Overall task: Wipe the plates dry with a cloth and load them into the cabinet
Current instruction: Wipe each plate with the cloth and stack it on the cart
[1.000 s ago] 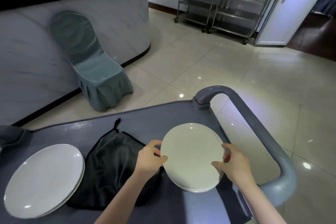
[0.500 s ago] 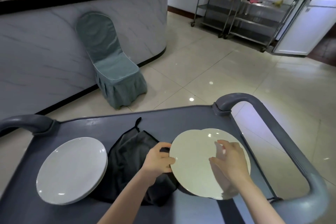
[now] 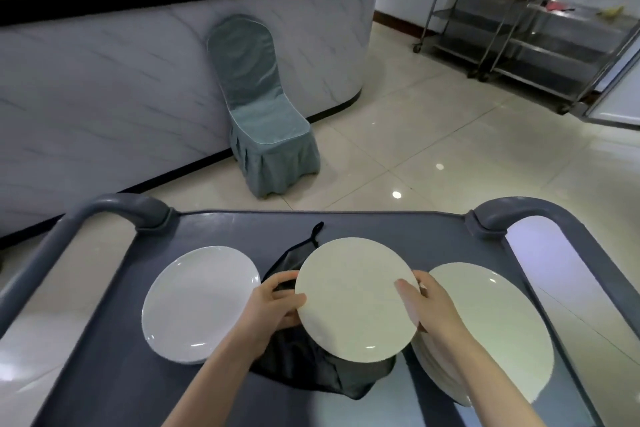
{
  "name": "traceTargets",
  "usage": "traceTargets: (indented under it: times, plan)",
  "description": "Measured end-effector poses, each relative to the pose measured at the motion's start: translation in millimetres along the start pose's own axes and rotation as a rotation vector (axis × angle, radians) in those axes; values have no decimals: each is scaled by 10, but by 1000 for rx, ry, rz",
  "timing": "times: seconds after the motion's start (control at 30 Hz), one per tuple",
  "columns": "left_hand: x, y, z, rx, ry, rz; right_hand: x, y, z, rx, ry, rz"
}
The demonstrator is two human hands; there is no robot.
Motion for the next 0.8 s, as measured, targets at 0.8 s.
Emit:
traceTargets:
  times: [0.8]
  plan:
    - [33, -729, -563, -728, 449, 1232, -43, 65, -62, -53, 11, 63]
Point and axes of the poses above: each hand's wrist, its own z-axis towards the middle knuckle, its own x-axis out of the back of the hand, y = z × x, the point moved 7 cm from there along z, towards the middle knuckle, and after that the axes turned 9 degrees about y, right-handed, at the moved point
